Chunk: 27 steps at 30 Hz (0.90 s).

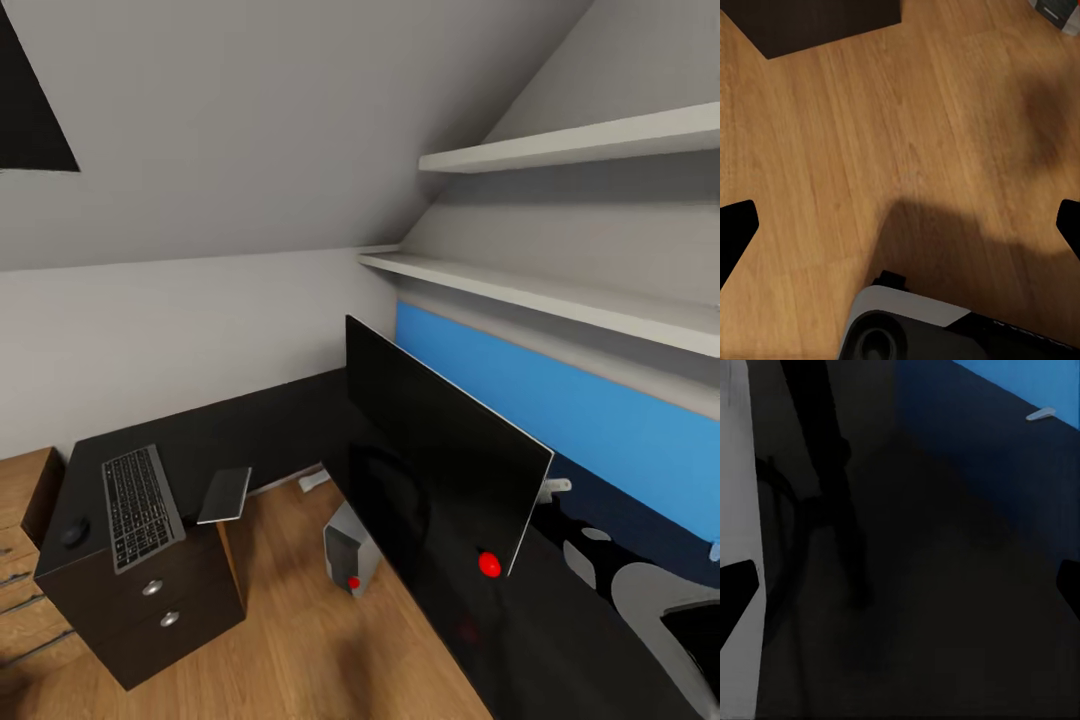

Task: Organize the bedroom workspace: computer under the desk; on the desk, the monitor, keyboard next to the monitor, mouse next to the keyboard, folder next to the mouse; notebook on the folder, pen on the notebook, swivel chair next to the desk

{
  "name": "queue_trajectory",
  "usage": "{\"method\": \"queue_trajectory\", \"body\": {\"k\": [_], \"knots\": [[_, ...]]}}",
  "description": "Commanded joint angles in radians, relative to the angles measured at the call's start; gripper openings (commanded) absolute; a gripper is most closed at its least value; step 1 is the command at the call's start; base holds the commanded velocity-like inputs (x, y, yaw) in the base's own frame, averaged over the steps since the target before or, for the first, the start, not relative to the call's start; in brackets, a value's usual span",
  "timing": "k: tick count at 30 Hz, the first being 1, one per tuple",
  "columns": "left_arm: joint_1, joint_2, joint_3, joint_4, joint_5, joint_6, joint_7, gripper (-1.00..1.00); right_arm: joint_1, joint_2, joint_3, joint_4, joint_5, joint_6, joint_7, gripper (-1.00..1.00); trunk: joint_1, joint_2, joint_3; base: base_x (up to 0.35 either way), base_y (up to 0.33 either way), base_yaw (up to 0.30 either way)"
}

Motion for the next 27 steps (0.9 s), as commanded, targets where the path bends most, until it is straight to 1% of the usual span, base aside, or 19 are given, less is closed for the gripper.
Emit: {"method": "queue_trajectory", "body": {"k": [1,4,7,27], "knots": [[-0.001,0.001,-0.006,-0.001,0.011,-0.006,0.006,1.0,-0.001,0.0,0.01,0.001,-0.01,-0.002,0.005,1.0,0.001,-0.002,-0.002,-0.04,0.0,0.0],[-0.001,0.001,-0.006,-0.001,0.01,-0.006,0.006,1.0,-0.001,0.004,0.01,0.001,-0.01,-0.002,0.003,1.0,0.001,-0.002,-0.002,-0.02,0.0,0.053],[-0.001,0.001,-0.006,-0.001,0.01,-0.006,0.006,1.0,-0.001,0.008,0.01,0.001,-0.009,-0.002,0.0,1.0,0.001,-0.002,0.0,-0.004,0.0,0.191],[-0.001,0.001,-0.005,-0.001,0.01,-0.007,0.006,1.0,0.0,0.011,0.011,0.001,-0.007,-0.003,-0.004,1.0,0.001,-0.002,0.015,0.0,0.0,0.238]]}}
